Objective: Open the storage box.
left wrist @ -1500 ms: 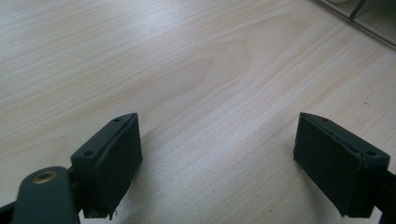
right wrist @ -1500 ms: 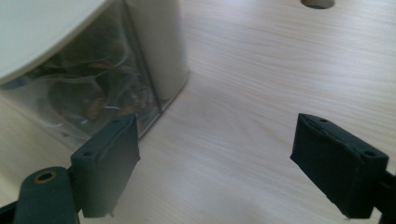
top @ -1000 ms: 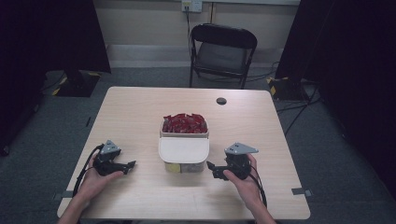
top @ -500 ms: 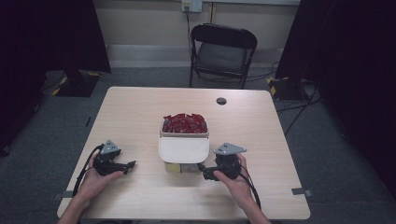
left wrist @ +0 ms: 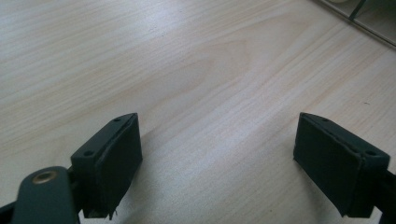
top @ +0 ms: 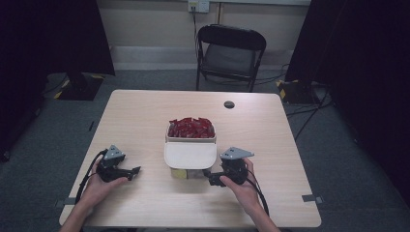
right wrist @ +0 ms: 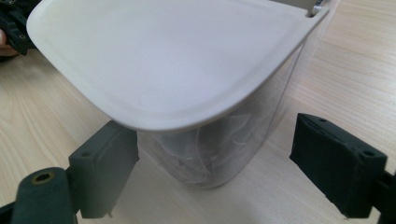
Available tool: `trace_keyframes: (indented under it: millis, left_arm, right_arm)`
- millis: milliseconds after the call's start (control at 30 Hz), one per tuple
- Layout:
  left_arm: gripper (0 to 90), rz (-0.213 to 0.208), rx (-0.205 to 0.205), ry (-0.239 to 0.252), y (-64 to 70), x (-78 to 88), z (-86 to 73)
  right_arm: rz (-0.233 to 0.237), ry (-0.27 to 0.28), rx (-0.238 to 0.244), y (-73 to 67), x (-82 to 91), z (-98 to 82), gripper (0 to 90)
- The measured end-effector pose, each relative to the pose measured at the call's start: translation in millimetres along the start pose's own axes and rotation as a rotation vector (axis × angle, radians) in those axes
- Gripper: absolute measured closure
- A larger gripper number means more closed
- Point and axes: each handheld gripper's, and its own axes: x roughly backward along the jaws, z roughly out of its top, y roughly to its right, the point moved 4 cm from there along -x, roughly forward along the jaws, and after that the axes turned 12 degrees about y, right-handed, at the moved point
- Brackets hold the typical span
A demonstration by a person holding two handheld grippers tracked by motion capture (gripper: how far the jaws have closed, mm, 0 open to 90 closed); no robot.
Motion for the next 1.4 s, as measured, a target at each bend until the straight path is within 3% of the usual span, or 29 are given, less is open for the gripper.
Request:
trace_keyframes:
  millis: [1400]
  left_arm:
    - [14.8, 0.000, 0.000, 0.000, 0.0, 0.0, 0.0]
  right_arm:
    - [0.015, 0.044, -0.027, 1.4, 5.0, 14.2, 14.6]
